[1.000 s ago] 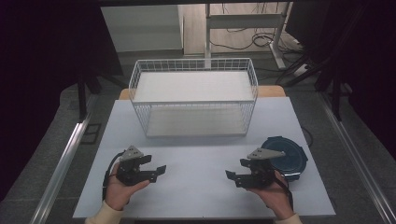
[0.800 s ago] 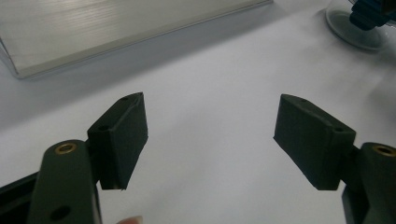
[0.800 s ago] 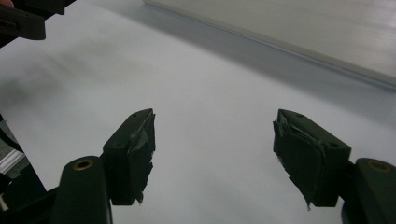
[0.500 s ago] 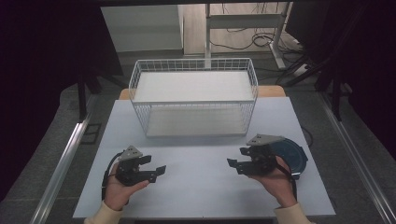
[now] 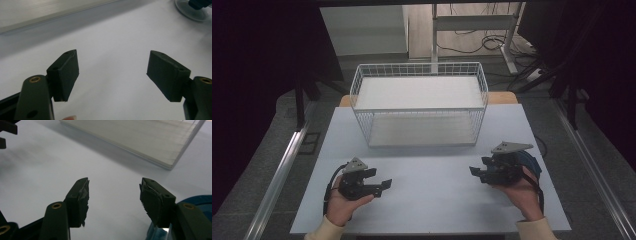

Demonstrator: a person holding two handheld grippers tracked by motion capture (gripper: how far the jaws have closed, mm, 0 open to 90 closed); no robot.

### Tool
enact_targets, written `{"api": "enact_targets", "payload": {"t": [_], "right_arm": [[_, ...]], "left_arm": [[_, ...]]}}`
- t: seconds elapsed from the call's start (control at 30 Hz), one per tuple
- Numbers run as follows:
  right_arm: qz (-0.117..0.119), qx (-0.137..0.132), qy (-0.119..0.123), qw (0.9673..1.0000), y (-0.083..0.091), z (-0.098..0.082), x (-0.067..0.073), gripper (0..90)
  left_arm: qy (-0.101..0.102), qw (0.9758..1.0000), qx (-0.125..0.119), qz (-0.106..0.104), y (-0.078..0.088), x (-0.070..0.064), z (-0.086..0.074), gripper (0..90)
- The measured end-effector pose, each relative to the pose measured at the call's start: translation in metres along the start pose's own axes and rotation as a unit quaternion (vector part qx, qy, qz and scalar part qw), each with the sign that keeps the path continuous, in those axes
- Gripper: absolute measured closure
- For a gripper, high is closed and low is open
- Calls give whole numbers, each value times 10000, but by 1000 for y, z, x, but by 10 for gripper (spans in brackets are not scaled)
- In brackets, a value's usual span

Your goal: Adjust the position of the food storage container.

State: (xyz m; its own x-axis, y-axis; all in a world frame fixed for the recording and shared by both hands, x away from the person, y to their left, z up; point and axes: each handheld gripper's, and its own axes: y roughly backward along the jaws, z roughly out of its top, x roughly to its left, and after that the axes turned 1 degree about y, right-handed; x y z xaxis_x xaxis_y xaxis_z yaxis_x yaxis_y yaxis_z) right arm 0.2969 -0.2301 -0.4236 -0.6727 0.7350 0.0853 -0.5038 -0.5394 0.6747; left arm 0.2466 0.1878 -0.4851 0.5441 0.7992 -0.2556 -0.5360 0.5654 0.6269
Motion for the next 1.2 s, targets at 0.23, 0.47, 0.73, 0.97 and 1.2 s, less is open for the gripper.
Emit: {"api": "enact_targets", "payload": {"t": [0.23,0.47,0.73,0.97,1.2], "right_arm": [[-196,-77,-149,9997,15,0,-15,427],[-311,-131,-225,9992,22,-2,-27,443],[-678,-271,-487,9961,41,-7,-57,456],[-904,-284,-707,9930,50,-13,-82,479],[-1242,-93,-990,9873,48,-25,-114,532]], "left_arm": [[15,10000,34,0,-2,1,-1,243],[49,10000,37,10,-2,2,-1,244],[135,9999,-90,41,5,4,0,244],[142,9999,-20,62,2,5,-1,244],[111,9999,5,63,-1,4,-1,244]]}}
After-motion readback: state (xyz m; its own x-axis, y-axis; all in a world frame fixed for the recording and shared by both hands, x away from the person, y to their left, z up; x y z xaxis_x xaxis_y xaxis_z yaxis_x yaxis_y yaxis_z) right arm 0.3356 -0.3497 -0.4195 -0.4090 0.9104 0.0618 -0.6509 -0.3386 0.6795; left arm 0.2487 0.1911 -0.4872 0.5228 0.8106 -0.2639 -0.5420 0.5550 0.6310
